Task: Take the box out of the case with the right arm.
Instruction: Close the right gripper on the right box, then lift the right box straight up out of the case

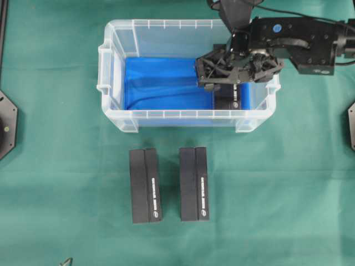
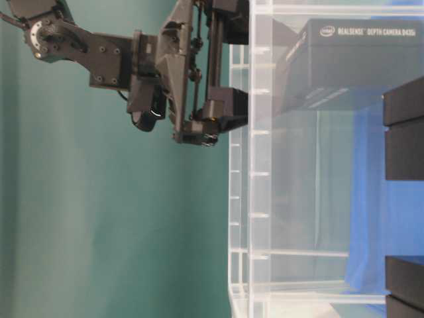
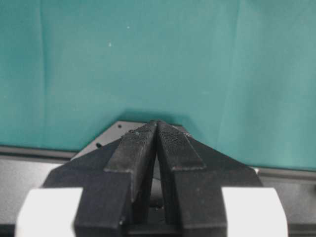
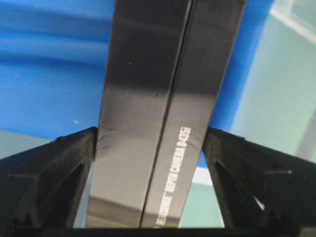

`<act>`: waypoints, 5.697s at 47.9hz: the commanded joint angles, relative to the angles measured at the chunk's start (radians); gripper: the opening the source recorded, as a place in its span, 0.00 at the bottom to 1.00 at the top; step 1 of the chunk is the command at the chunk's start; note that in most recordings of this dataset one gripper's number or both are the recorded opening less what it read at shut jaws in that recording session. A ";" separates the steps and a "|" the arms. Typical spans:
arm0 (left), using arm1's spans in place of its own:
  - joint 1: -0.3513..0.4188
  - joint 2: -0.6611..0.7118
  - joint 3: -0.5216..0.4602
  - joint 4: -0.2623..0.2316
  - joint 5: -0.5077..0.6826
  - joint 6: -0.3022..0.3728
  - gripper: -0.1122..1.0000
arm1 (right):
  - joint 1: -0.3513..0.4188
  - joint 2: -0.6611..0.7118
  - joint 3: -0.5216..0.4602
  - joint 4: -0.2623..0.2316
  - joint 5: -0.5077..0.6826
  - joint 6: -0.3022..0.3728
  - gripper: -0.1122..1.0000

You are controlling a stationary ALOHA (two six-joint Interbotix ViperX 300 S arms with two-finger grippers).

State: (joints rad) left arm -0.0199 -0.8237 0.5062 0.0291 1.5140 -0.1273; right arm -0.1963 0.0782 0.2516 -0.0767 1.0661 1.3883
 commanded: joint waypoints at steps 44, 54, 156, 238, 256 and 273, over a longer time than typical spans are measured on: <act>-0.002 0.006 -0.011 0.003 -0.006 -0.002 0.10 | -0.005 0.018 -0.023 0.040 0.041 0.048 0.68; -0.002 0.006 -0.011 0.003 -0.006 -0.002 0.10 | -0.005 0.018 -0.037 0.038 0.035 0.048 0.68; -0.002 0.000 -0.011 0.003 -0.006 0.000 0.10 | 0.005 -0.067 -0.551 -0.054 0.638 0.038 0.68; -0.002 0.000 -0.011 0.003 -0.005 0.000 0.10 | 0.006 -0.067 -0.551 -0.054 0.638 0.038 0.68; -0.003 -0.002 -0.011 0.003 -0.005 0.000 0.10 | 0.008 -0.066 -0.551 -0.054 0.638 0.038 0.68; -0.002 0.000 -0.011 0.003 -0.003 0.000 0.10 | 0.011 -0.067 -0.551 -0.054 0.643 0.038 0.68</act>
State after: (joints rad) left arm -0.0199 -0.8283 0.5062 0.0291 1.5140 -0.1289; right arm -0.1917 0.0537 -0.2730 -0.1273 1.7027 1.4266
